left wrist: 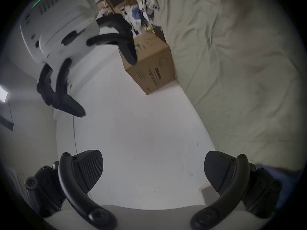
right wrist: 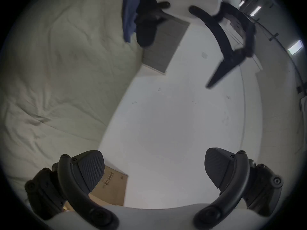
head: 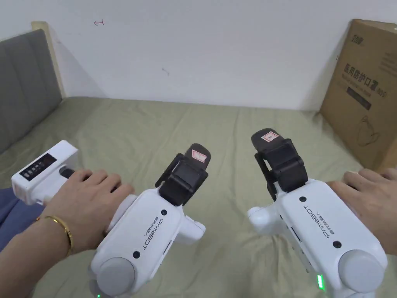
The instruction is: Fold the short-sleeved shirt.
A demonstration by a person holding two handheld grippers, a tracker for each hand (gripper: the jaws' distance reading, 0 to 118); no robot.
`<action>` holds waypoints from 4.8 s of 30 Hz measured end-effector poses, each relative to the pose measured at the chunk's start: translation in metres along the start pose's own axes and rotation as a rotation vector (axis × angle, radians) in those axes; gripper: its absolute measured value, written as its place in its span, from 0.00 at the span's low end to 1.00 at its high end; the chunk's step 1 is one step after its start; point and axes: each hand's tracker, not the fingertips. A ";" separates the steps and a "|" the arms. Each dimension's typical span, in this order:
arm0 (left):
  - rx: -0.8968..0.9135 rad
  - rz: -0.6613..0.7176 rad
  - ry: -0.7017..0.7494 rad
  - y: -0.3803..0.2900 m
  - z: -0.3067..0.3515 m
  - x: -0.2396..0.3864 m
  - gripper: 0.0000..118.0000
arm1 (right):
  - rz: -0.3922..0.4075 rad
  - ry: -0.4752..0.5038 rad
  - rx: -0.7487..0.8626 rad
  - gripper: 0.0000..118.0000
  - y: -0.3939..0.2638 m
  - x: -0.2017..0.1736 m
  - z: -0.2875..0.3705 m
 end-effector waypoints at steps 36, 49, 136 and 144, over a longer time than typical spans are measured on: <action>-0.609 1.920 0.184 -0.055 0.015 -0.033 0.00 | -2.038 -0.115 -0.427 0.00 -0.019 0.020 0.012; -0.591 1.974 0.188 -0.060 0.015 -0.041 0.00 | -2.074 -0.076 -0.398 0.00 -0.021 0.023 0.015; -1.496 2.223 -0.476 -0.312 -0.025 0.250 0.05 | -2.010 0.486 0.009 0.00 0.136 0.047 -0.138; -1.241 2.345 -0.100 -0.319 0.057 0.090 0.05 | -2.010 0.372 0.040 0.00 0.102 0.069 -0.050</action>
